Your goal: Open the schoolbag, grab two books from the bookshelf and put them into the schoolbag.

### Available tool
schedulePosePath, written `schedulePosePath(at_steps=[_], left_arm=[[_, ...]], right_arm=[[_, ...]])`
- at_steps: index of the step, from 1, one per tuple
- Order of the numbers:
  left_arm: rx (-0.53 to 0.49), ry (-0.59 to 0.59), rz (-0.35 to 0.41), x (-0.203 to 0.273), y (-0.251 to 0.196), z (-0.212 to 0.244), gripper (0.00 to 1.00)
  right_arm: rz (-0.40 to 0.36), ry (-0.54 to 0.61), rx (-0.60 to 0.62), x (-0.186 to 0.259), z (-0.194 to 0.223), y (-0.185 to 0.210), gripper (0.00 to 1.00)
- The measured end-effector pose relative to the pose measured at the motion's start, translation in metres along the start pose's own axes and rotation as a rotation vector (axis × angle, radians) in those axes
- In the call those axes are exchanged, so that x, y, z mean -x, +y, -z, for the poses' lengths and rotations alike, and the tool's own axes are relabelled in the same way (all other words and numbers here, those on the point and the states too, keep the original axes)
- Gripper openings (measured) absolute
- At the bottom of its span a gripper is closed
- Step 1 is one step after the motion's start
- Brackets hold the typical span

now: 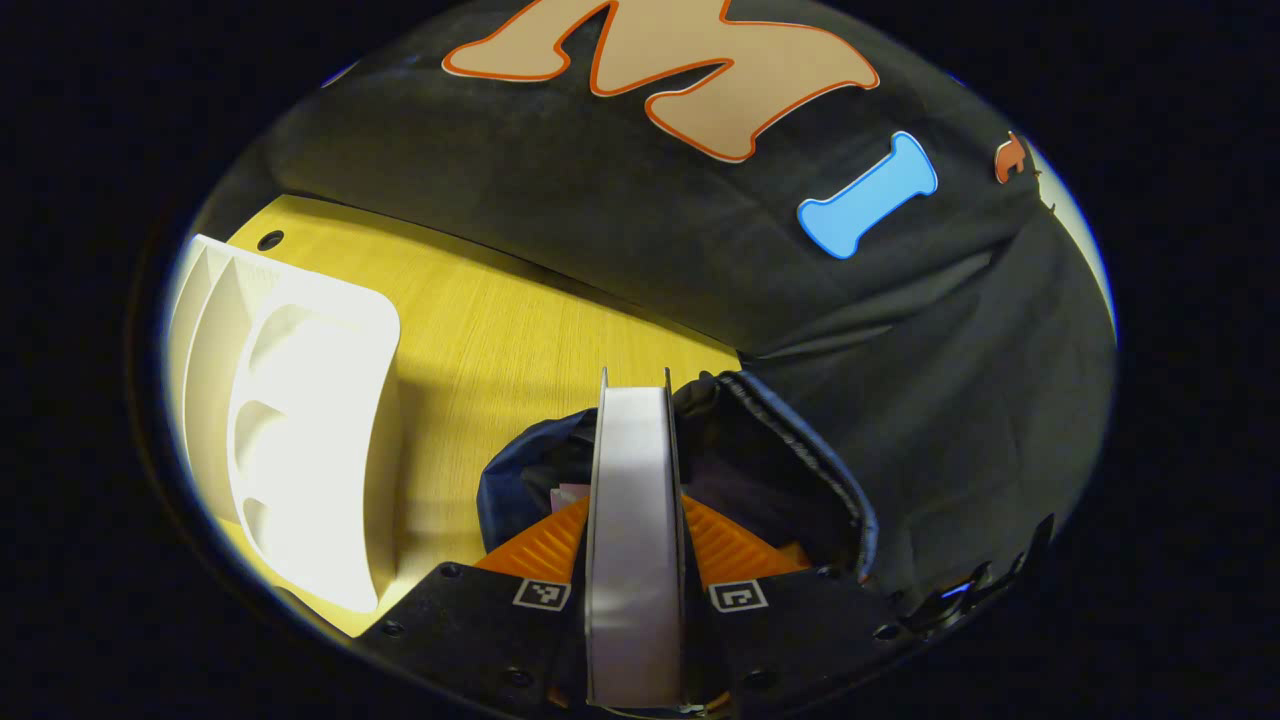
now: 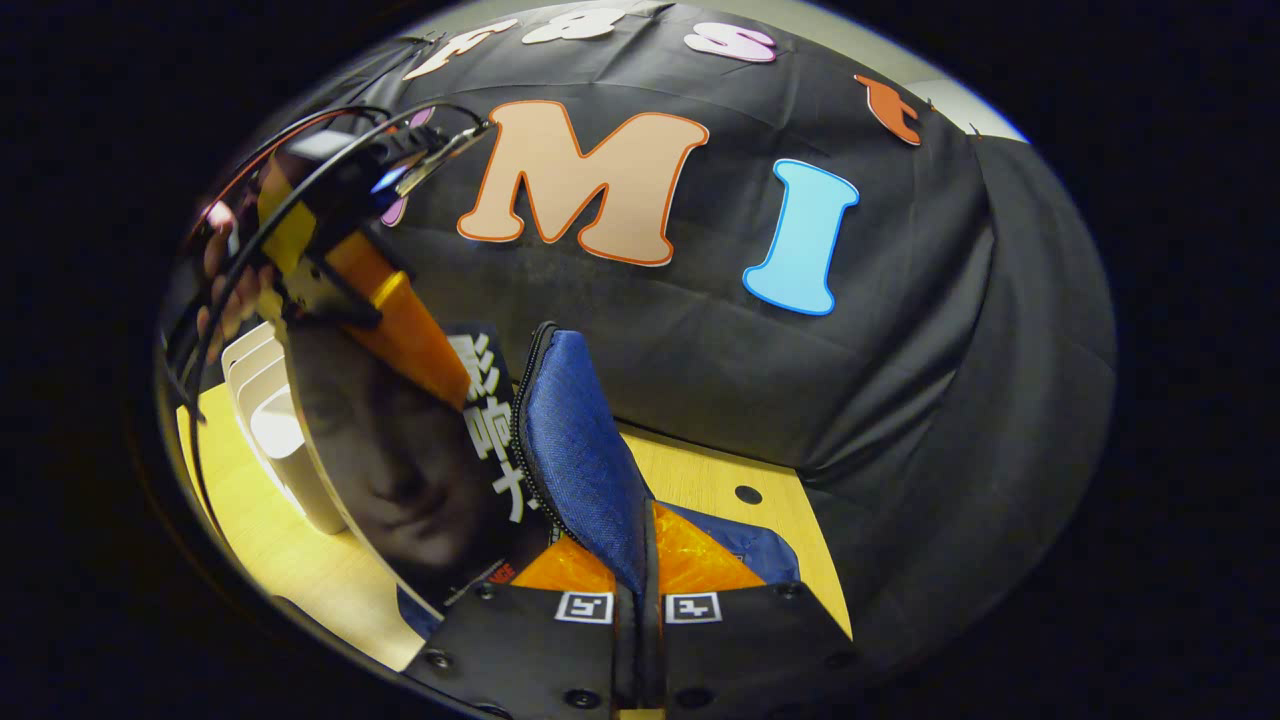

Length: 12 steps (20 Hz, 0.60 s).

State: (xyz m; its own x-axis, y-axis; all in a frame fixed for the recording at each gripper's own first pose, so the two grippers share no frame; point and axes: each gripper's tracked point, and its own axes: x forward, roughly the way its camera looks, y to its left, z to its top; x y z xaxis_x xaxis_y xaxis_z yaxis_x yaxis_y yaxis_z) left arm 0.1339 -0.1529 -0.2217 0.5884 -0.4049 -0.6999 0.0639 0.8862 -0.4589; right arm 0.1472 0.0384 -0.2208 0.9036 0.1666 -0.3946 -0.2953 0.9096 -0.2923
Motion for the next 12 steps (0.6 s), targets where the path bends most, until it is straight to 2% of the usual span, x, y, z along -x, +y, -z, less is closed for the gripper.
schedulePosePath(at_steps=[3,9,12], left_arm=[[0.087,-0.028,0.072,-0.019,-0.007,0.005,0.36],[0.115,-0.04,0.167,-0.054,-0.023,0.025,0.36],[0.172,-0.039,0.208,-0.065,-0.021,0.034,0.36]], right_arm=[[-0.006,0.007,-0.013,0.0,0.001,0.002,0.05],[-0.016,0.008,-0.052,0.001,-0.001,0.009,0.05],[-0.016,0.015,-0.077,0.0,-0.001,0.009,0.05]])
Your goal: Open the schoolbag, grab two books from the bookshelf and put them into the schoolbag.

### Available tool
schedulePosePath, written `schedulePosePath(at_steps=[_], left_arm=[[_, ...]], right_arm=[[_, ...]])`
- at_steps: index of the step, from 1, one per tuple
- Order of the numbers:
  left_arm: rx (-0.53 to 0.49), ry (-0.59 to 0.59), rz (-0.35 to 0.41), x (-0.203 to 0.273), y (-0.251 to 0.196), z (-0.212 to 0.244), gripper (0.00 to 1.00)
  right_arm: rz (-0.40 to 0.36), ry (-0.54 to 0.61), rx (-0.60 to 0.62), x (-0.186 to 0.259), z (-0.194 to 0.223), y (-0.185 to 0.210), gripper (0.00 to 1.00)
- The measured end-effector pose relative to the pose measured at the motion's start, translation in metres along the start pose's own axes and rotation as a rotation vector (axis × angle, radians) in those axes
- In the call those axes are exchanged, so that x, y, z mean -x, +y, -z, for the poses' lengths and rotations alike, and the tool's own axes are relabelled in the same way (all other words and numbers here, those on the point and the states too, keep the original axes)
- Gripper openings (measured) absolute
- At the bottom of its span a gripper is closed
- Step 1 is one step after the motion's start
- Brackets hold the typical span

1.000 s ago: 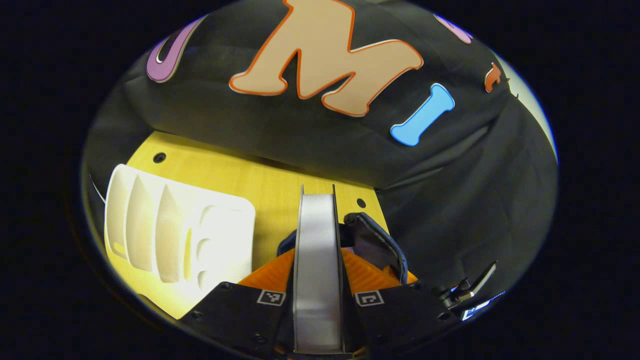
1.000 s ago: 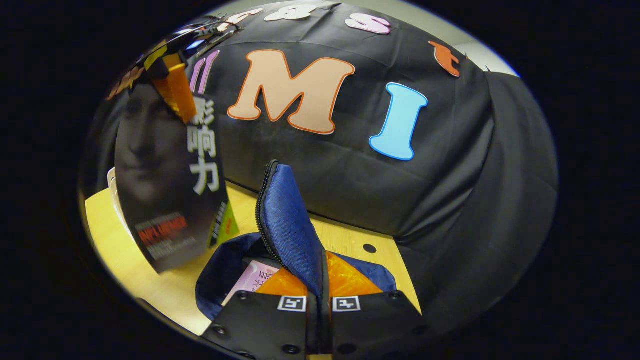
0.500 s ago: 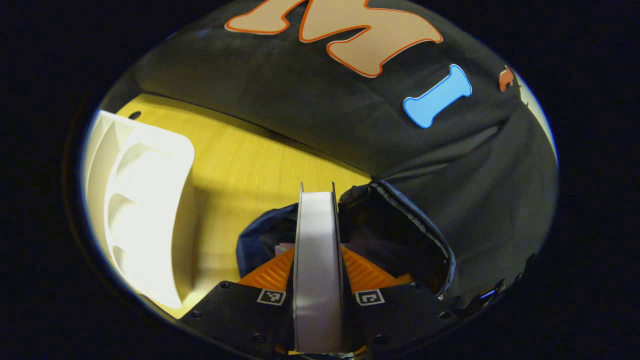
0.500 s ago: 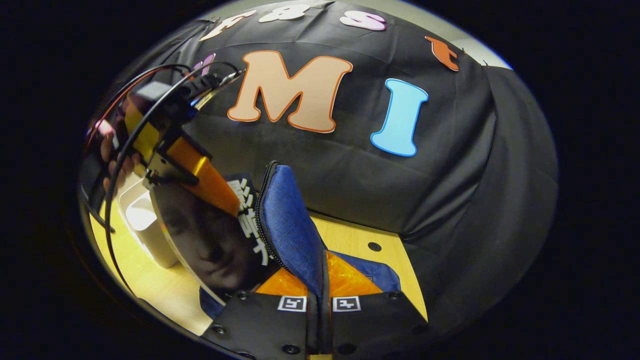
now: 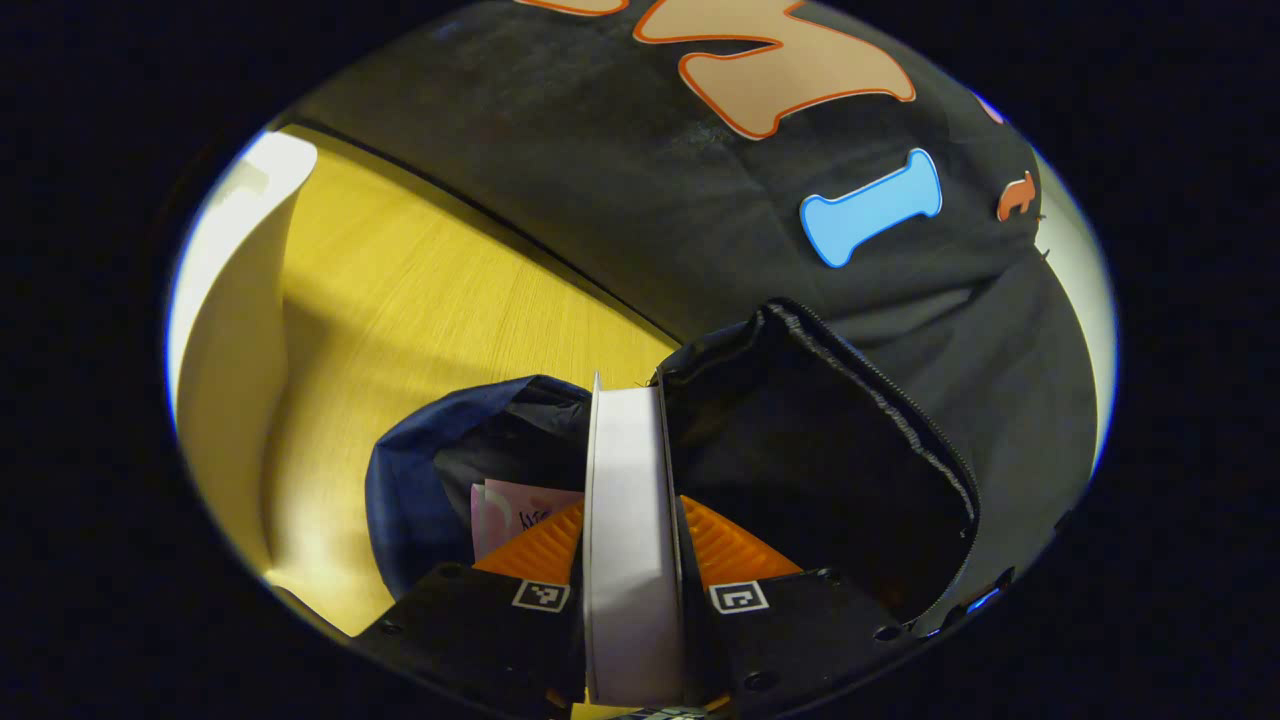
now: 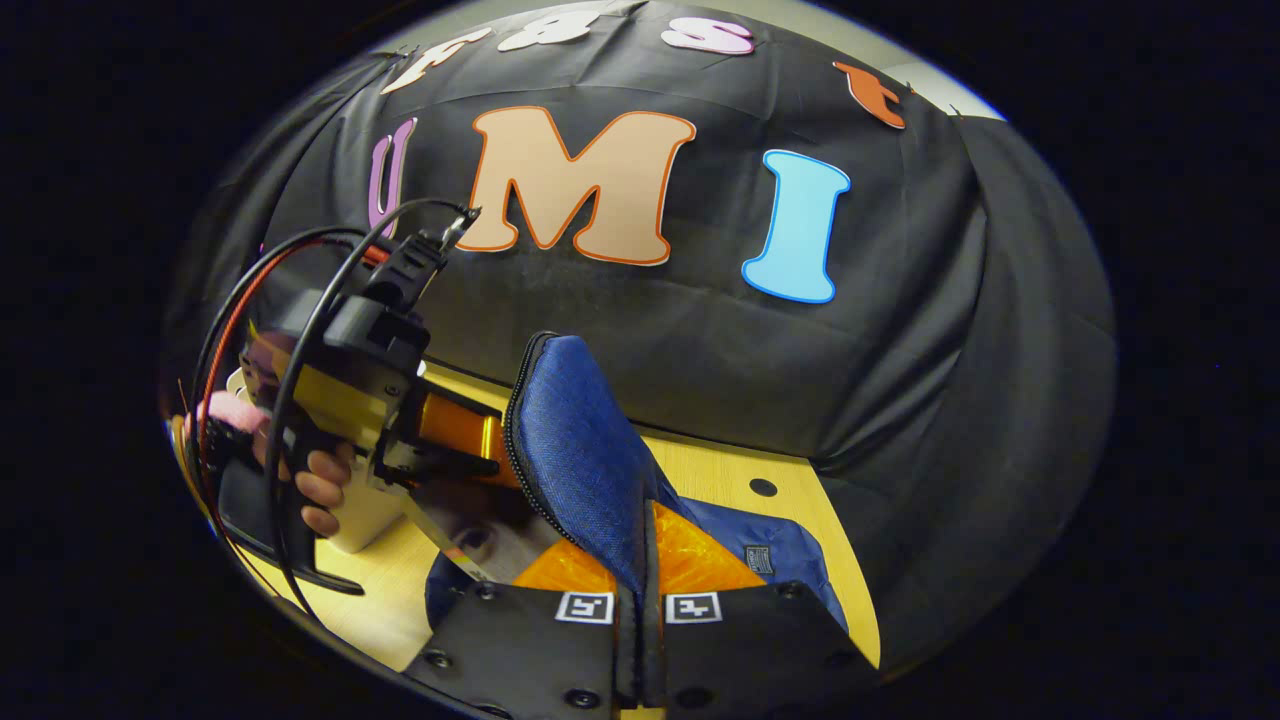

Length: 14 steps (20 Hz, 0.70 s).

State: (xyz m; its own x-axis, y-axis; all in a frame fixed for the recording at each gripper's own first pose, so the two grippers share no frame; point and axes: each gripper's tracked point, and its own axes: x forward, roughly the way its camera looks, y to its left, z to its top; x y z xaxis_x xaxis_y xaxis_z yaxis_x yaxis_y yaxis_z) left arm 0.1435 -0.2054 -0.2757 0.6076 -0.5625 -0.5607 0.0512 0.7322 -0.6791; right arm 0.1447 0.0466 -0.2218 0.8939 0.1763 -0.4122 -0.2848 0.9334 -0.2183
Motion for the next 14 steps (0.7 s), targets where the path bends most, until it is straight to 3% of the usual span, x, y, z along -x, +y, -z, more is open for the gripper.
schedulePosePath(at_steps=[11,14], left_arm=[[0.114,0.018,0.094,-0.039,-0.004,0.047,0.37],[0.154,0.106,0.084,-0.051,0.0,0.075,0.39]], right_arm=[[-0.023,0.0,0.014,0.008,0.001,0.015,0.05],[-0.016,0.007,0.0,0.009,0.002,0.011,0.05]])
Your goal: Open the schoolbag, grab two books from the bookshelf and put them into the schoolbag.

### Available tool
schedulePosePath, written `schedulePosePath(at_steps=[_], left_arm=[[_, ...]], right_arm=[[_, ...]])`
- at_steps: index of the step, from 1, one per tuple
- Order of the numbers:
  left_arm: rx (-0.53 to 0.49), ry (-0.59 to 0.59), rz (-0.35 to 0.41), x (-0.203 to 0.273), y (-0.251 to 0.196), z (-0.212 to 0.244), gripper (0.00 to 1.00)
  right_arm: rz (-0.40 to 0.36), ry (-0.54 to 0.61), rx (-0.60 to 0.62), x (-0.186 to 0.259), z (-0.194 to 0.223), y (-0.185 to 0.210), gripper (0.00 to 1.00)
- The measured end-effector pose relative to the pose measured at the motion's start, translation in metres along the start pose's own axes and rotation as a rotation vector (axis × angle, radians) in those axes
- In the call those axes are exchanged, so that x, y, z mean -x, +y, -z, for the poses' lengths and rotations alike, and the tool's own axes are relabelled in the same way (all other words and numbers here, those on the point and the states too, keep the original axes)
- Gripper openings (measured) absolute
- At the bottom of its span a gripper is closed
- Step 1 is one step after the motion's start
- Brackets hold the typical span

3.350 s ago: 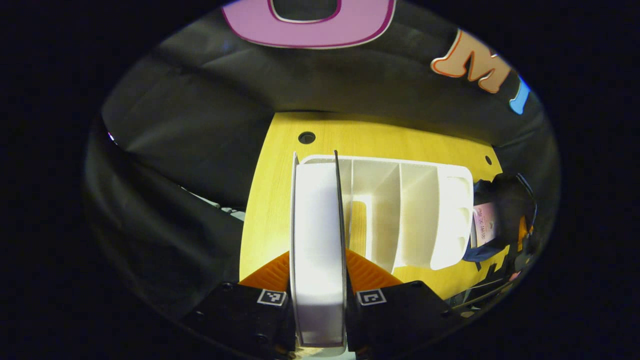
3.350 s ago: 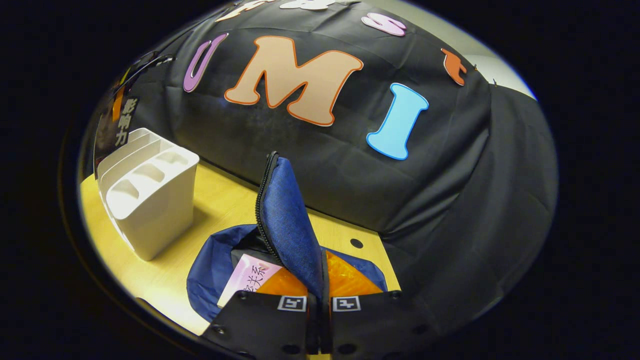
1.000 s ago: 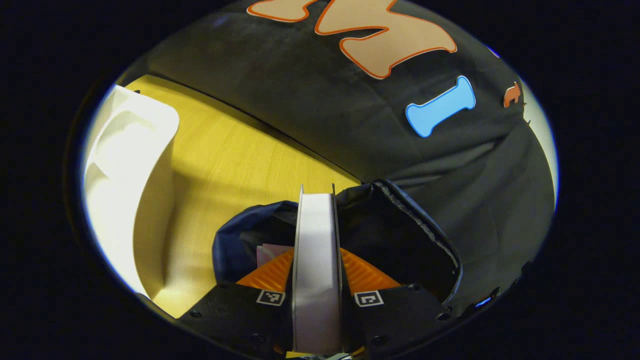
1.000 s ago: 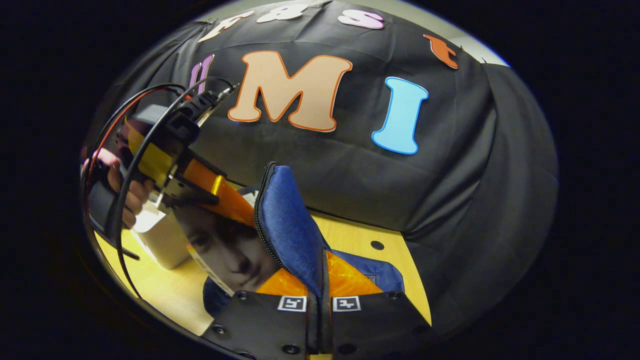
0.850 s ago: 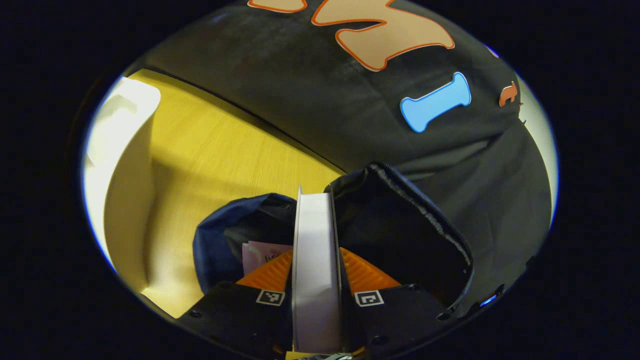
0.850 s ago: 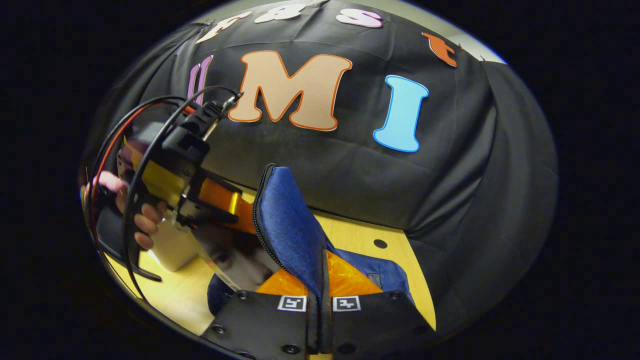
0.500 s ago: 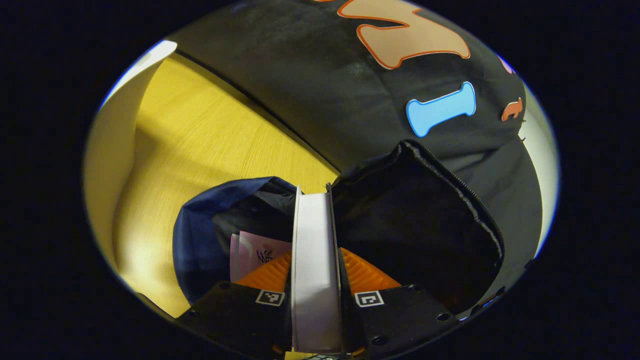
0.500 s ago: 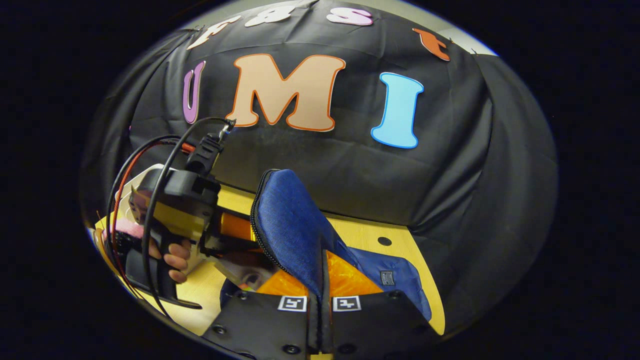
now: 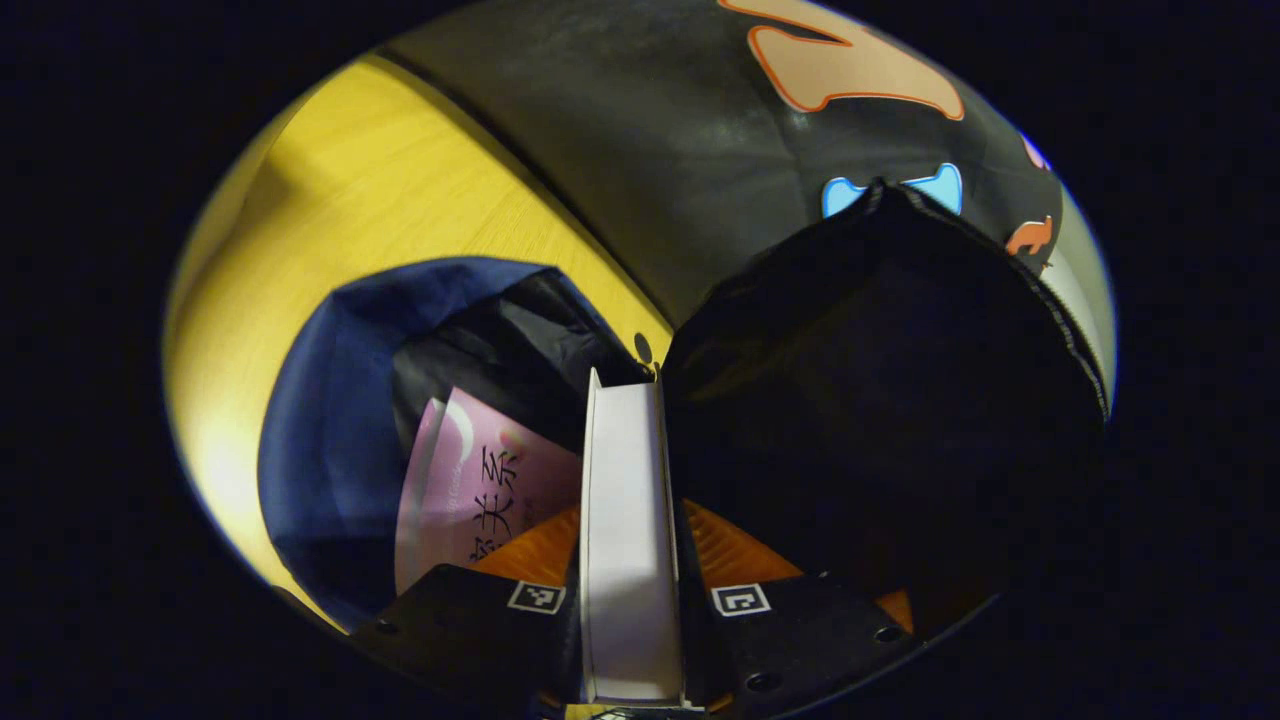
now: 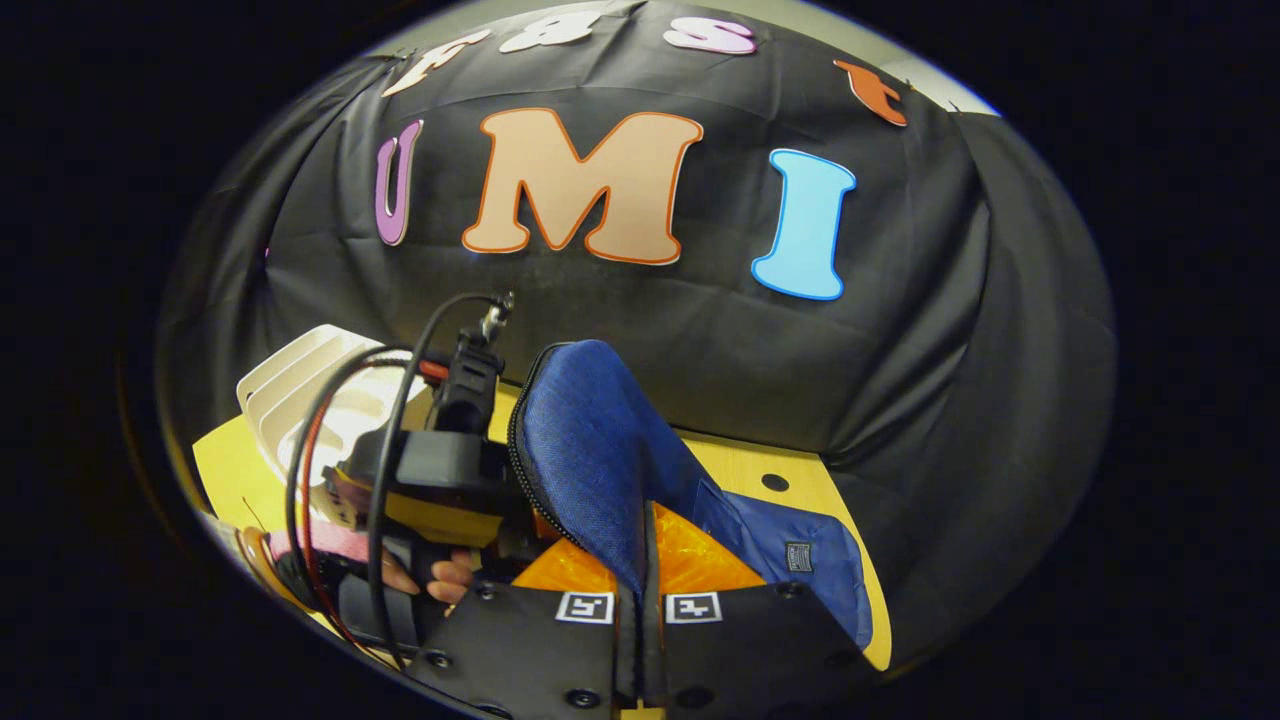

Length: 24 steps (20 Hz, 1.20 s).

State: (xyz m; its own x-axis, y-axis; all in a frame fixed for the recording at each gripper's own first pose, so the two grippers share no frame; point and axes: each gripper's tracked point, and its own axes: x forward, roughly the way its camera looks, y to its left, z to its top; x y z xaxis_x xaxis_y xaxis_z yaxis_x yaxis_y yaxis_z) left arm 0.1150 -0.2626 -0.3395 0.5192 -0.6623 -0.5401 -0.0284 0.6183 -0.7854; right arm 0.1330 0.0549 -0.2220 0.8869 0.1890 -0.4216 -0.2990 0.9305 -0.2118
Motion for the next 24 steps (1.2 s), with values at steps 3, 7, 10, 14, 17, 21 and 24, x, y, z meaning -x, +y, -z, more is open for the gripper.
schedulePosePath(at_steps=[3,7,10,14,17,21,24], left_arm=[[-0.06,0.091,-0.056,-0.004,0.01,0.021,0.52],[-0.195,0.096,-0.099,0.014,0.007,0.026,0.75],[-0.234,0.062,-0.113,0.037,0.008,0.019,0.96],[-0.287,0.042,-0.145,0.072,0.009,0.014,0.96],[-0.318,0.026,-0.165,0.101,0.006,0.012,0.96],[-0.351,-0.022,-0.202,0.151,0.002,0.006,0.96],[-0.373,-0.075,-0.222,0.188,-0.004,-0.002,0.96]], right_arm=[[0.003,0.002,0.011,0.004,0.002,-0.004,0.05],[0.015,0.006,-0.016,0.004,0.003,-0.015,0.05],[0.017,0.006,-0.025,0.005,0.003,-0.017,0.05],[0.009,0.008,-0.017,0.006,0.004,-0.016,0.05],[-0.004,0.014,-0.036,0.007,0.007,-0.014,0.07],[-0.02,0.011,-0.078,0.014,0.004,-0.012,0.12],[-0.061,0.01,-0.128,0.026,0.001,-0.004,0.15]])
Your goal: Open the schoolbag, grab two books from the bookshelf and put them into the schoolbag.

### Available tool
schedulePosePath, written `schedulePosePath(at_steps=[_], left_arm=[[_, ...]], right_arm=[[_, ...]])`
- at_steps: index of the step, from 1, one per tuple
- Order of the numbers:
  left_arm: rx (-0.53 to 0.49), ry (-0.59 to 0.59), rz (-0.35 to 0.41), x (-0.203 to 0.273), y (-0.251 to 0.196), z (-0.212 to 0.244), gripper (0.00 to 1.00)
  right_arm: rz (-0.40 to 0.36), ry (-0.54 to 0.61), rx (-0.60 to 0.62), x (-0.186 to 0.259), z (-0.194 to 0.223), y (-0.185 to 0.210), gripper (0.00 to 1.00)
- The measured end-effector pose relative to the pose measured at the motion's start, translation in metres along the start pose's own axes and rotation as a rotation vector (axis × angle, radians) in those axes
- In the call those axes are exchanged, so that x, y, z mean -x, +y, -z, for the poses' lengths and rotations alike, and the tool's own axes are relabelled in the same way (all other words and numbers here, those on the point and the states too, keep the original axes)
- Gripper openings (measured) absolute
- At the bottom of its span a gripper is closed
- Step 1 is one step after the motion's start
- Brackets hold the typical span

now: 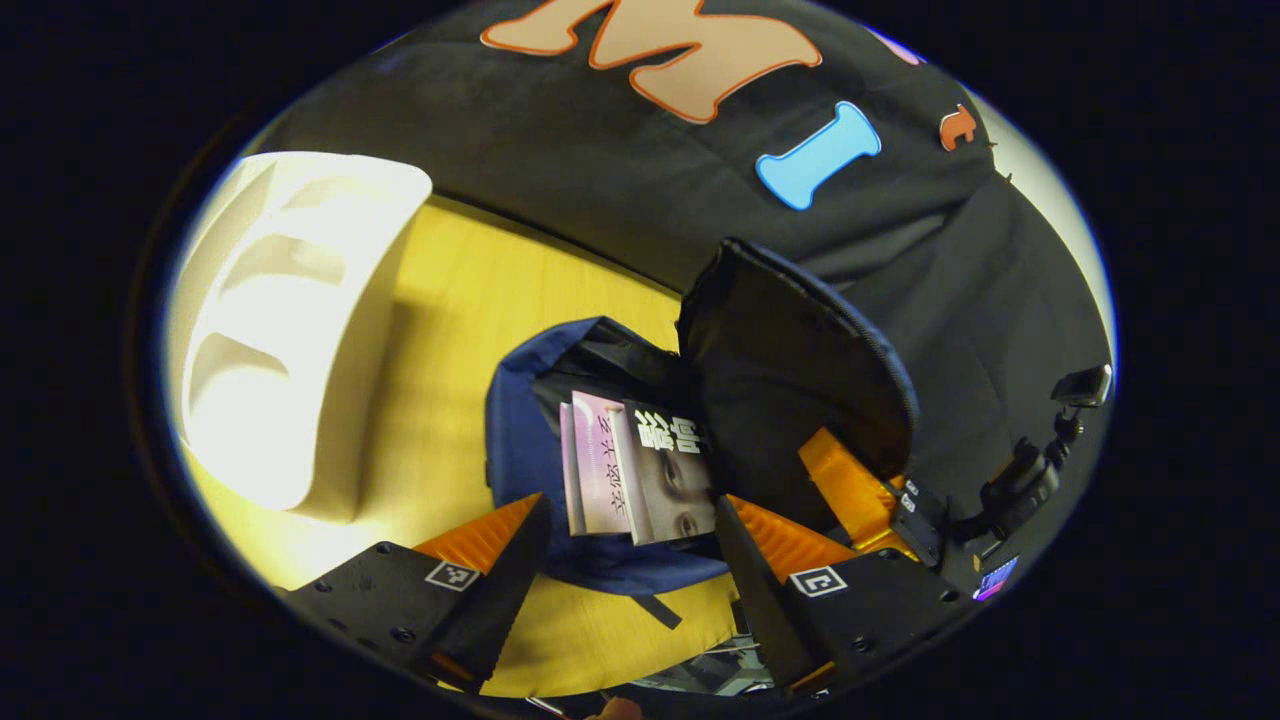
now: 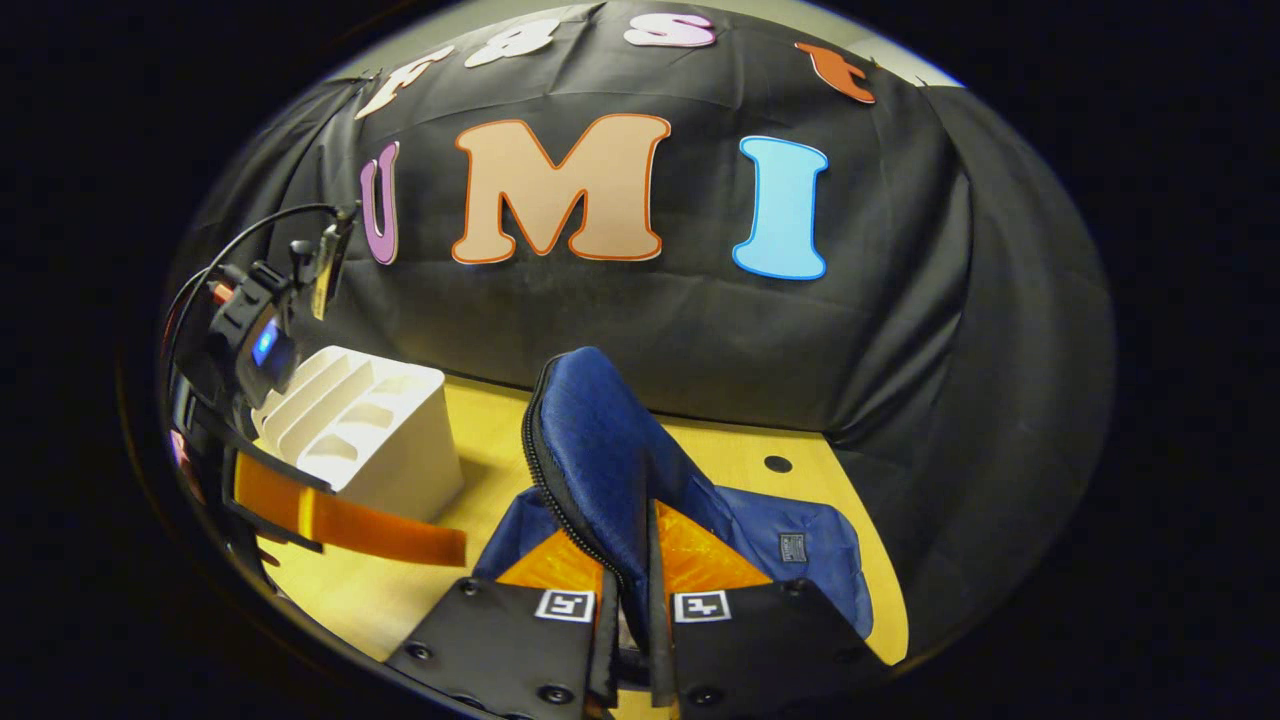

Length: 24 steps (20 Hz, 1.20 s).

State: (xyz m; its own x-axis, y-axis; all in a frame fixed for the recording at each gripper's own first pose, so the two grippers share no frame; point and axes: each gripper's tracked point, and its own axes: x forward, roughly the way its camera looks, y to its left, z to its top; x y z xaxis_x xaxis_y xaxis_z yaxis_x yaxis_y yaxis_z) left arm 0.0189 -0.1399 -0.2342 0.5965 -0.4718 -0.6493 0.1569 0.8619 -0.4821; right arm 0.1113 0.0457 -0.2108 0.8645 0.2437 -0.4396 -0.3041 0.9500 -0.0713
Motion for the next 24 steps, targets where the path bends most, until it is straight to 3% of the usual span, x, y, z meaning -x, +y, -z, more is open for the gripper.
schedulePosePath(at_steps=[1,2,5,7,10,13,15,16,19,20,21,24], left_arm=[[-0.011,-0.017,-0.015,0.012,0.003,-0.005,0.96],[-0.021,-0.047,-0.039,0.024,0.008,-0.012,0.96],[-0.057,-0.134,-0.098,0.054,0.021,-0.034,0.96],[-0.068,-0.177,-0.127,0.074,0.029,-0.048,0.96],[-0.087,-0.237,-0.172,0.096,0.036,-0.064,0.96],[-0.112,-0.267,-0.192,0.121,0.045,-0.07,0.92],[-0.152,-0.294,-0.234,0.137,0.054,-0.077,0.95],[-0.18,-0.305,-0.259,0.144,0.059,-0.082,0.95],[-0.246,-0.335,-0.306,0.16,0.07,-0.097,0.95],[-0.262,-0.335,-0.311,0.161,0.072,-0.099,0.95],[-0.276,-0.335,-0.307,0.163,0.074,-0.102,0.92],[-0.315,-0.322,-0.281,0.161,0.075,-0.101,0.95]], right_arm=[[-0.016,0.002,-0.014,0.004,0.001,0.005,0.18],[-0.018,0.003,-0.014,0.008,0.0,0.008,0.29],[-0.051,-0.014,-0.051,0.026,-0.005,0.026,0.37],[-0.084,-0.038,-0.086,0.043,-0.012,0.043,0.62],[-0.07,-0.099,-0.113,0.063,-0.032,0.05,1.0],[-0.045,-0.138,-0.149,0.078,-0.047,0.052,0.92],[-0.019,-0.175,-0.18,0.087,-0.06,0.05,1.0],[-0.004,-0.19,-0.191,0.09,-0.064,0.049,0.93],[0.065,-0.192,-0.198,0.098,-0.065,0.038,0.96],[0.084,-0.189,-0.197,0.102,-0.065,0.036,0.99],[0.099,-0.188,-0.198,0.105,-0.065,0.034,0.96],[0.134,-0.195,-0.185,0.114,-0.065,0.037,0.95]])
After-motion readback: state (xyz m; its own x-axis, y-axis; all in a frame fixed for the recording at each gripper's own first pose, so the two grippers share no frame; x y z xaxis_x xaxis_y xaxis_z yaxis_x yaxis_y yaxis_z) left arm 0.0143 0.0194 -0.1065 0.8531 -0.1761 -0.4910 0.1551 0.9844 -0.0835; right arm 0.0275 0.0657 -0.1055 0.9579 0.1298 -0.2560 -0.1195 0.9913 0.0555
